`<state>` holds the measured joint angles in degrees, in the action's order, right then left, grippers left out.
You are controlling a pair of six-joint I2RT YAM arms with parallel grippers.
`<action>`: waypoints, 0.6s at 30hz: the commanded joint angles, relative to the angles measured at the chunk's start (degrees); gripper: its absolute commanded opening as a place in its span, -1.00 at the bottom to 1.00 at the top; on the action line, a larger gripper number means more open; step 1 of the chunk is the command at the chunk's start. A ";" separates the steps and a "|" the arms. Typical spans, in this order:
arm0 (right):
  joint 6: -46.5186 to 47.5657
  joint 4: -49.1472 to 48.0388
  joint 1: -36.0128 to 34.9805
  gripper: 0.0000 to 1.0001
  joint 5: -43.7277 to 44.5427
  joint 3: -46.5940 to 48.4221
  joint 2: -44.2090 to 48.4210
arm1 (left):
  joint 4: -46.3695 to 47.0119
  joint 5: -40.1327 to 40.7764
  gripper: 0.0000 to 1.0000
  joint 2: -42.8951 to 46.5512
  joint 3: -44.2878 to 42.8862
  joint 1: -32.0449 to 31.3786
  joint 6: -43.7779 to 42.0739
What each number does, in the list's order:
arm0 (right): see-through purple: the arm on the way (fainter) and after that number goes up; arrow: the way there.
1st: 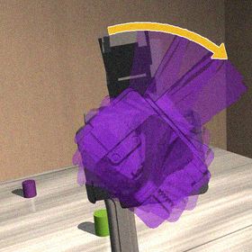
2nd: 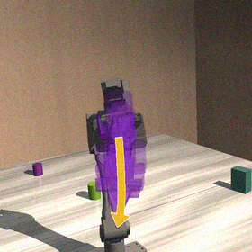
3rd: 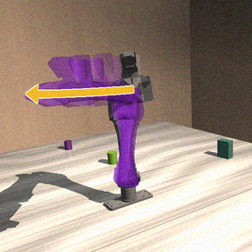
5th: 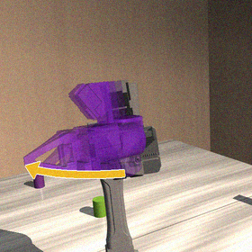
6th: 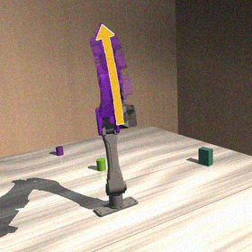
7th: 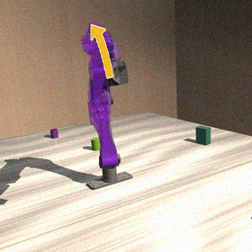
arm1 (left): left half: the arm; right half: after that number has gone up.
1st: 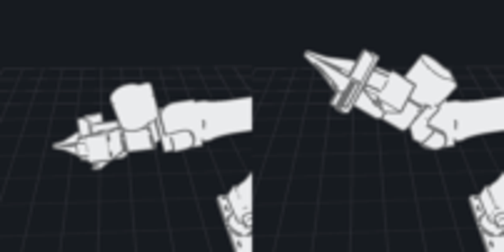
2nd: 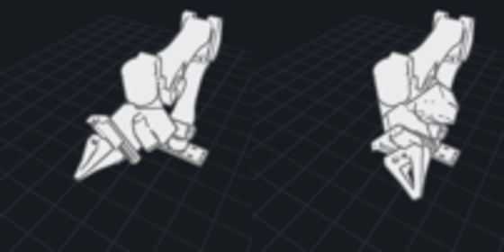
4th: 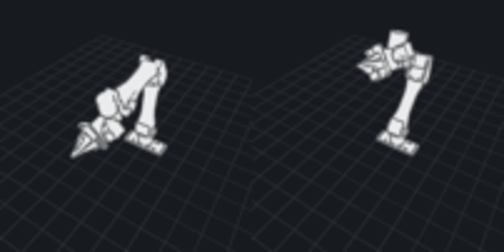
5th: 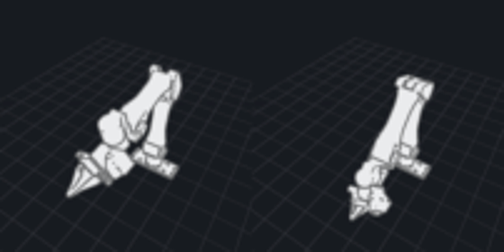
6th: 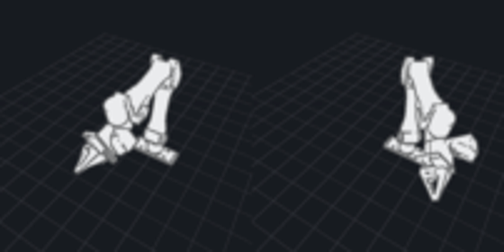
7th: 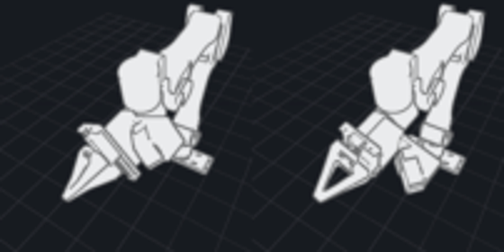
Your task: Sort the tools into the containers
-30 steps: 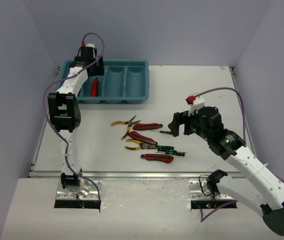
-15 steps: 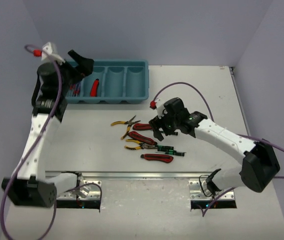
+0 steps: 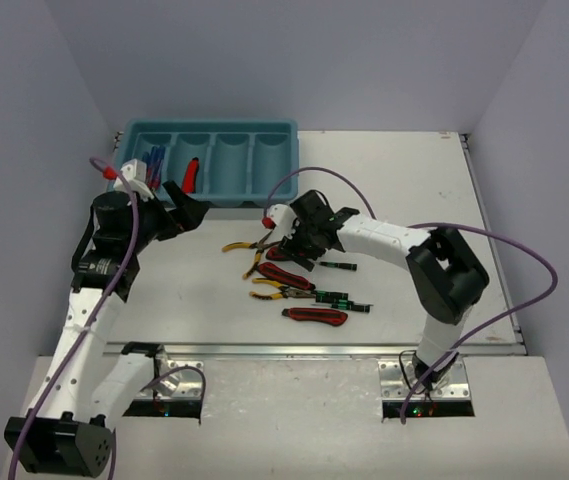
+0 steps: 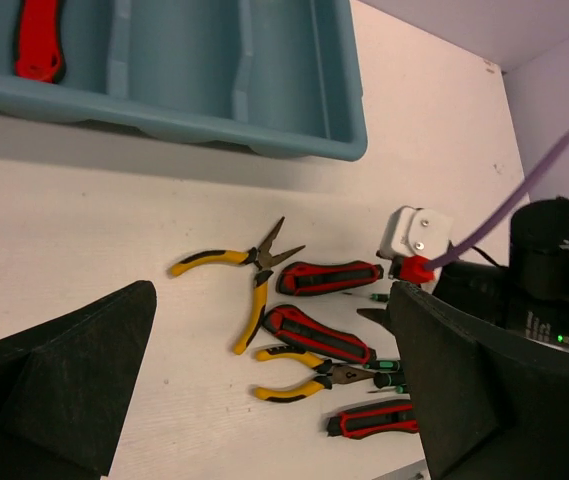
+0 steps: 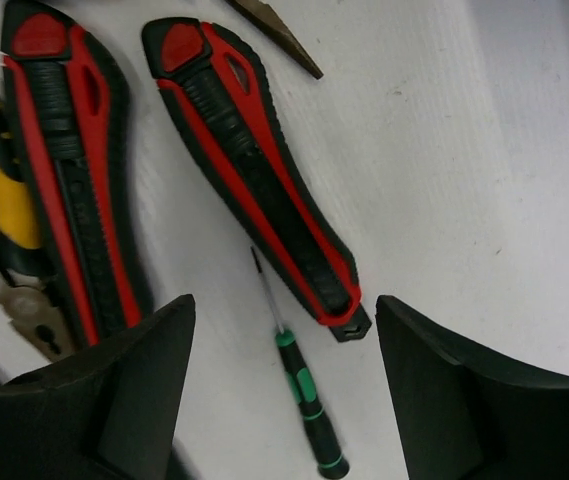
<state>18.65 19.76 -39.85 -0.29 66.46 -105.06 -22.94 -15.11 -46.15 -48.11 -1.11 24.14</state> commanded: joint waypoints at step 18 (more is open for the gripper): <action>9.39 -6.40 0.12 -0.80 -6.81 5.55 -9.51 | 3.75 -6.80 1.00 1.19 6.22 -1.04 -4.50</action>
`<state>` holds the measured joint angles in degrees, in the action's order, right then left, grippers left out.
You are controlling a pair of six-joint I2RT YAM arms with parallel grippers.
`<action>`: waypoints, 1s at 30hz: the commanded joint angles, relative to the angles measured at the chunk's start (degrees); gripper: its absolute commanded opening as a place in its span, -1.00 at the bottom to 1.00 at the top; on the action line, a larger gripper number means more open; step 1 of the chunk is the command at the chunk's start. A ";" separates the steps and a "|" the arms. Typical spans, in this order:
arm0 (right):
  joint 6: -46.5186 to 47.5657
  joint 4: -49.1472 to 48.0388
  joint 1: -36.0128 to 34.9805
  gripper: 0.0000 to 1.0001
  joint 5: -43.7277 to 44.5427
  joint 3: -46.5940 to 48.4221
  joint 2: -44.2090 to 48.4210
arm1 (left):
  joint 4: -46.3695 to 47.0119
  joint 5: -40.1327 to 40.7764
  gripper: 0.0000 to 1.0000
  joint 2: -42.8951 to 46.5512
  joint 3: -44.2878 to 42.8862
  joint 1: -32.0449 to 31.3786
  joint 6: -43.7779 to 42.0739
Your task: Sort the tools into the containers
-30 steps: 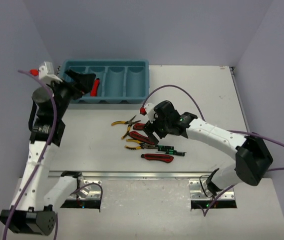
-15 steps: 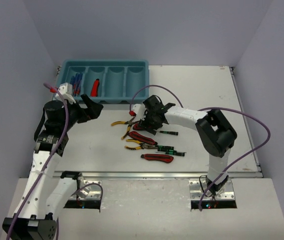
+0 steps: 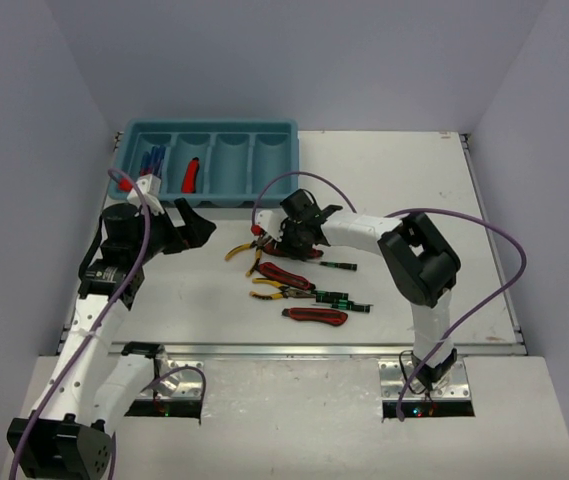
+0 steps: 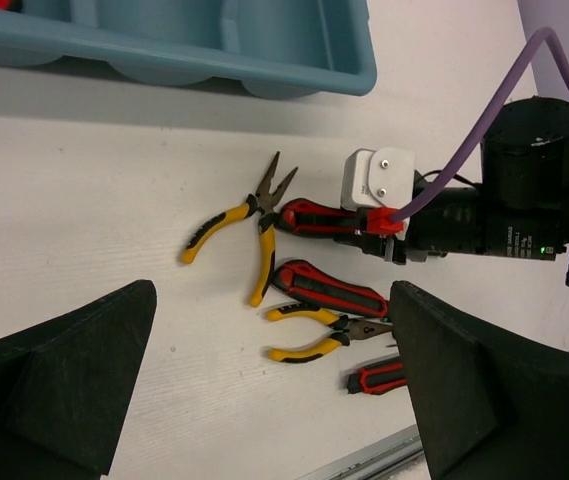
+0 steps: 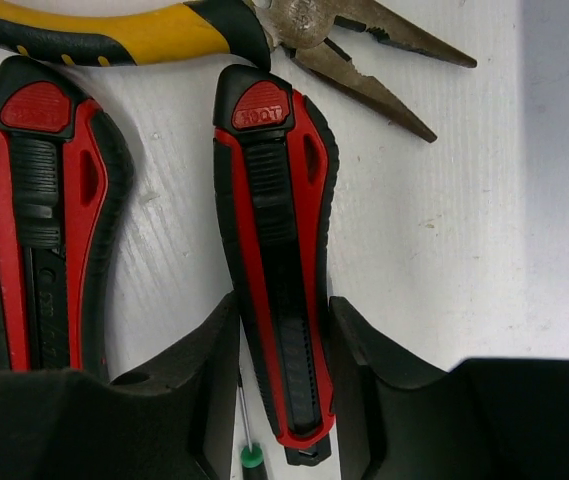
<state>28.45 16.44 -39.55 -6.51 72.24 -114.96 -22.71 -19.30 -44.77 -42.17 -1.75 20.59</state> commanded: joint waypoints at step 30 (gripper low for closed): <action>-45.23 -7.12 -3.02 -1.00 -2.07 -5.67 36.96 | 61.36 18.89 0.76 -18.94 7.14 -27.08 29.47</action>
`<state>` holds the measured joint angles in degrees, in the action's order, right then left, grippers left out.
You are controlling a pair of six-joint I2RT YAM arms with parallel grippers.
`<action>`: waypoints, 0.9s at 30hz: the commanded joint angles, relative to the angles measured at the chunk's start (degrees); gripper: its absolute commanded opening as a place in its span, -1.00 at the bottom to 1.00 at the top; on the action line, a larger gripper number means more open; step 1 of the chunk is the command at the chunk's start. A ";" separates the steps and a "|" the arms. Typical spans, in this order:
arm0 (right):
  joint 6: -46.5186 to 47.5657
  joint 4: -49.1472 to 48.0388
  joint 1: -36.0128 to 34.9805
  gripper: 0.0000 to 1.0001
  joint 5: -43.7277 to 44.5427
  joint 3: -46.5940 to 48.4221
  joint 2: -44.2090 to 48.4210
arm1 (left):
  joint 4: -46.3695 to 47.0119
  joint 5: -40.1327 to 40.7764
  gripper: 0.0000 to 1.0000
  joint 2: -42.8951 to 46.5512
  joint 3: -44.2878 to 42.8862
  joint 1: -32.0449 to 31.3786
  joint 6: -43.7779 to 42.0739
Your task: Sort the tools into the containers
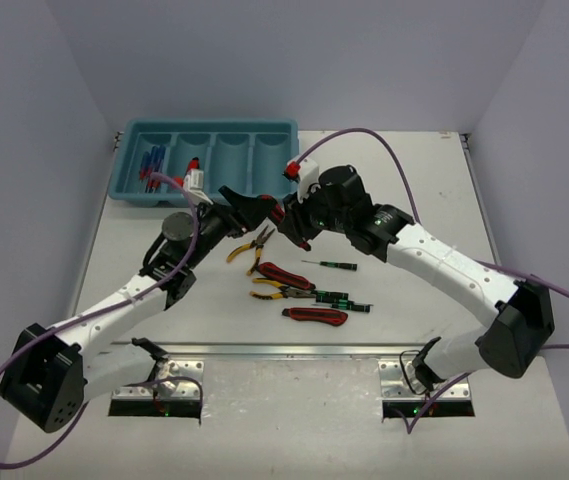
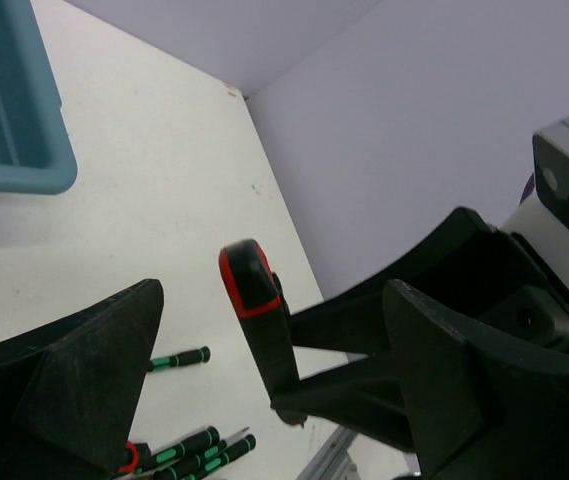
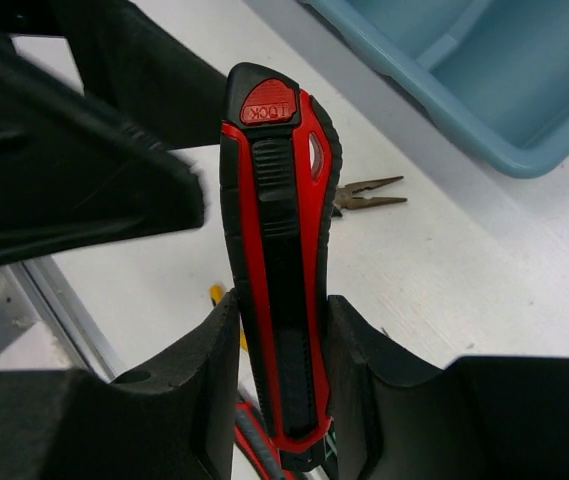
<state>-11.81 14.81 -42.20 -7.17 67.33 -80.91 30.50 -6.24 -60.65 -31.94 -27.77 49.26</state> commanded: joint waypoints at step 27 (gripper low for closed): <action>-5.48 0.57 7.11 0.98 17.74 -14.44 25.33 | -26.83 22.49 -1.00 -29.32 -48.55 18.91 -37.56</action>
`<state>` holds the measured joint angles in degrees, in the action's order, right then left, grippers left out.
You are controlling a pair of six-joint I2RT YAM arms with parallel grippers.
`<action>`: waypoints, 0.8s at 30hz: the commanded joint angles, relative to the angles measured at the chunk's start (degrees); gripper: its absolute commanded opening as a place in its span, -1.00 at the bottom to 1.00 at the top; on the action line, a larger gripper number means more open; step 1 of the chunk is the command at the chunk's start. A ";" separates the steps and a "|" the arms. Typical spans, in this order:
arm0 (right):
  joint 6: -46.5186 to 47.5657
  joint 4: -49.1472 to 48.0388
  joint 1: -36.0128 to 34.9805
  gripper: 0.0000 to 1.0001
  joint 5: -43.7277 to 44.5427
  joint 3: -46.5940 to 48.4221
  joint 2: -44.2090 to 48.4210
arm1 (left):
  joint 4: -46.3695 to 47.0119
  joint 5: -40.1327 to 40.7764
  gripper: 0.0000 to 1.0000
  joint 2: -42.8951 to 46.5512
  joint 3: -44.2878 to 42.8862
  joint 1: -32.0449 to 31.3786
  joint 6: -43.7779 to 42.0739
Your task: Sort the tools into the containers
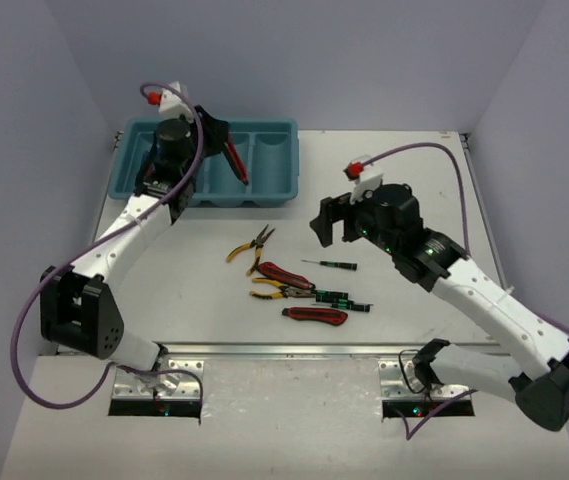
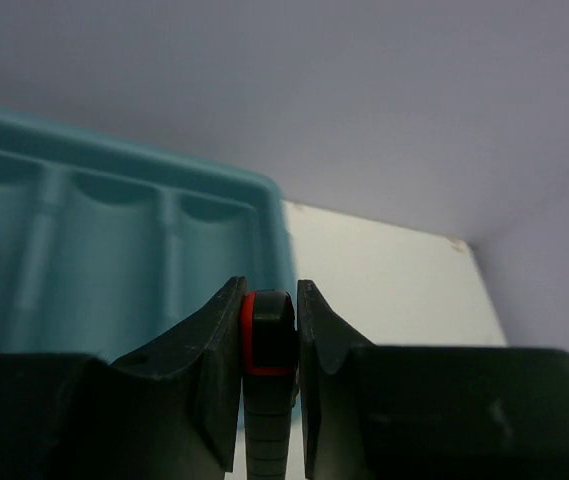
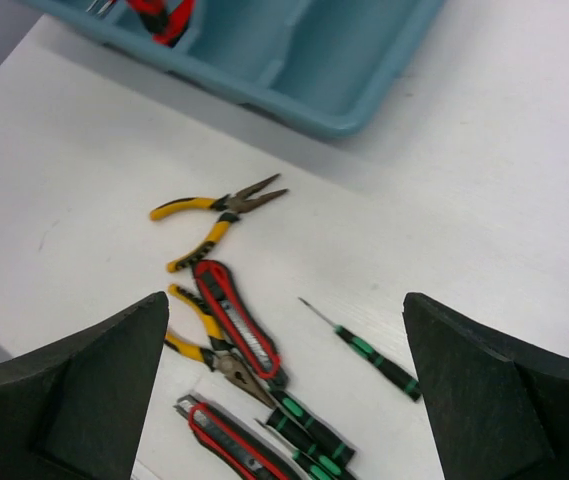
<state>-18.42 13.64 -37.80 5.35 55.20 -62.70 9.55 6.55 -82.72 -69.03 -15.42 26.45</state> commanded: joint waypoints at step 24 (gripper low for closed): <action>7.78 8.16 3.13 0.98 -13.16 -10.83 9.67 | -27.09 2.14 1.00 -32.83 -51.78 15.15 -17.36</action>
<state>-14.61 22.04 -34.63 1.19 42.59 -50.24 -15.72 9.61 -126.25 -114.93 -0.34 2.60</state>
